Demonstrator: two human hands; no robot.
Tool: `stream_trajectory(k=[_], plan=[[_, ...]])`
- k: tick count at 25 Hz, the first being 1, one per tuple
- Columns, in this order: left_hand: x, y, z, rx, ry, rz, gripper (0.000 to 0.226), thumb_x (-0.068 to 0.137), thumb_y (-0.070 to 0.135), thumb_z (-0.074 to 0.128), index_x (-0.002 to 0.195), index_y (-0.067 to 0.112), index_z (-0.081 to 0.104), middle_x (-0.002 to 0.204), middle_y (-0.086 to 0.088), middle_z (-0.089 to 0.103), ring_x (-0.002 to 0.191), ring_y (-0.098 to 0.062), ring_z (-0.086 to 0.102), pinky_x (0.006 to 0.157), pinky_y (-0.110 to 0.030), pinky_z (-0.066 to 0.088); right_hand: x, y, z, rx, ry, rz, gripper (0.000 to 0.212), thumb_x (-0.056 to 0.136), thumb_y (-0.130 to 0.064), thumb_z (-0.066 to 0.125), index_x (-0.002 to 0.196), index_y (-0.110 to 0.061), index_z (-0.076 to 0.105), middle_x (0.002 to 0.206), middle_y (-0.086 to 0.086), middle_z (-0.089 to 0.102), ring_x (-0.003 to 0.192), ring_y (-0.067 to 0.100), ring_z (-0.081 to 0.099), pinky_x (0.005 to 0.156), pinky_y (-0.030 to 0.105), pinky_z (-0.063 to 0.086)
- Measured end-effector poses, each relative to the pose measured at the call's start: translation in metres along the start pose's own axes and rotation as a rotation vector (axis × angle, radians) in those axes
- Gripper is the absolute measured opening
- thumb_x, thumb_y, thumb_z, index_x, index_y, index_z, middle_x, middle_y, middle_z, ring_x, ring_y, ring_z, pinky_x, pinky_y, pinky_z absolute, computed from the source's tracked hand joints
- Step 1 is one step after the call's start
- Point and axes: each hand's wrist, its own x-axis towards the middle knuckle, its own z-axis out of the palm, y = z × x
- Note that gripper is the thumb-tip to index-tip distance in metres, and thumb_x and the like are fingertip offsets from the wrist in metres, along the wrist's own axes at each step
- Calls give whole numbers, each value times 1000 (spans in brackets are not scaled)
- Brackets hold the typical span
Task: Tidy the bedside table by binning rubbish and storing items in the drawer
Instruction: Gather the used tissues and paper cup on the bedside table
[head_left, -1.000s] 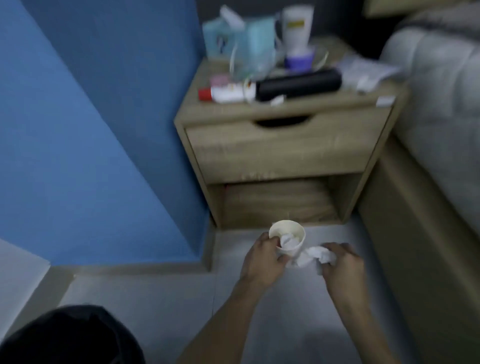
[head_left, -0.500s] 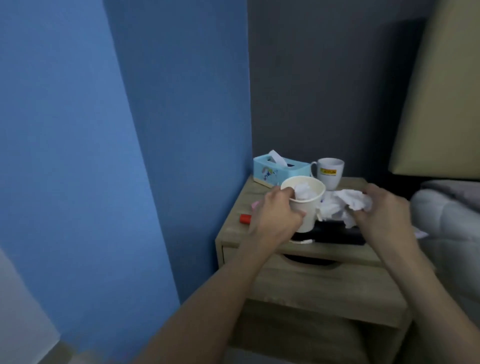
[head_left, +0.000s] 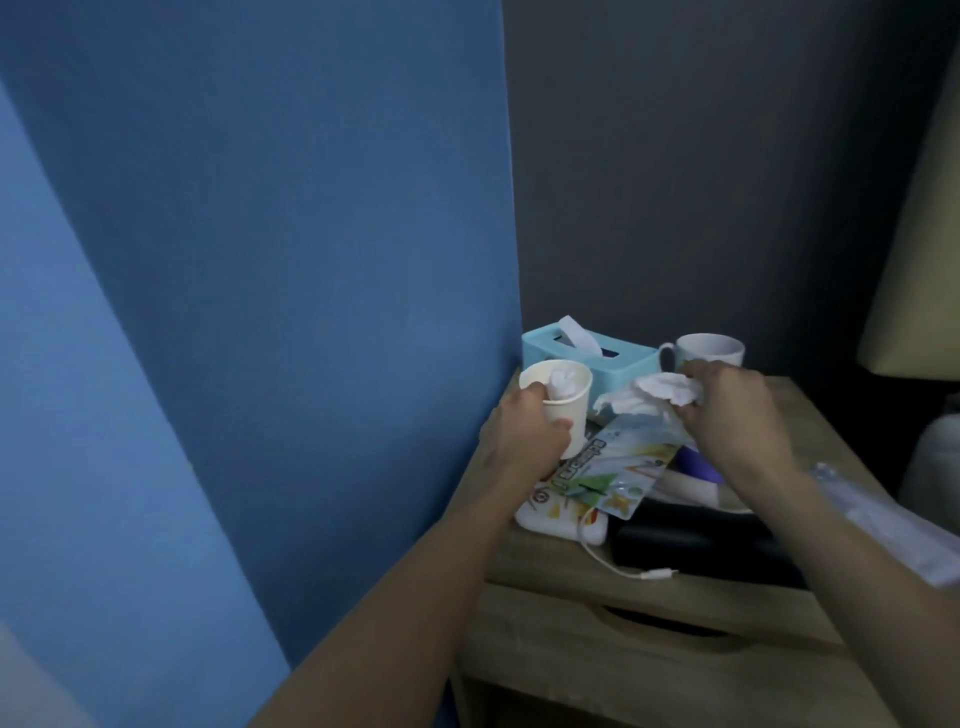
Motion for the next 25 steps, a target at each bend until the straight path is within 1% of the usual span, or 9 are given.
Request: stream_trajectory(k=[4,7,11,13,16,18,20,23,25], plan=[[21,-9,-4,-11,83,-15,39,86,25,61,119,8,54,124,-15,54,112,-32,54,87,-38,44,15,9,14,-1,-9,-34,20,80,-5,62,99,-1,68,90,27,69,81,40,64,61,29,37],[38,-21,1,13,69,-46,41,84,24,61,121,8,55,125,-15,54,113,-32,54,90,-37,45,22,35,7,-97,32,18,19,79,-8,63,97,-2,68,87,27,69,76,42,63,60,38,47],[59,-26,13,14,29,-62,43,81,24,63,121,9,57,123,-16,58,110,-33,57,89,-38,48,33,78,-1,-179,41,163,10,79,-10,64,86,-3,65,73,22,64,58,30,48,53,30,39],[66,-26,23,40,-8,-70,43,82,24,64,121,8,58,123,-16,60,110,-32,59,88,-37,49,34,97,-1,-203,9,219,8,78,-10,65,80,-2,65,71,24,65,58,33,53,53,30,39],[71,-28,35,60,-69,-78,46,86,25,60,127,9,51,128,-16,54,115,-32,54,92,-40,47,28,108,10,-225,-149,249,15,79,-13,66,85,1,67,81,26,68,75,38,65,58,30,40],[74,-25,38,82,-101,-62,45,87,24,57,129,11,47,130,-16,50,118,-32,51,94,-41,45,24,109,22,-205,-348,260,22,85,-24,62,87,-3,65,86,25,68,81,35,64,63,30,40],[75,-22,35,54,-122,-50,43,86,24,58,125,11,48,130,-14,51,118,-32,51,95,-41,45,23,107,24,-197,-484,275,29,88,-32,57,98,-7,64,98,22,67,83,31,59,68,31,39],[73,-23,31,-67,-150,-56,44,81,23,64,121,15,46,128,-13,51,117,-32,51,96,-43,45,26,100,9,-73,-538,325,43,86,-33,60,121,-8,58,119,22,62,87,27,51,77,33,40],[72,-25,30,-111,-165,-38,48,80,19,65,122,18,44,128,-13,50,117,-32,51,96,-41,45,24,96,1,63,-539,391,55,86,-40,59,128,-6,53,131,22,54,107,31,53,91,37,39]])
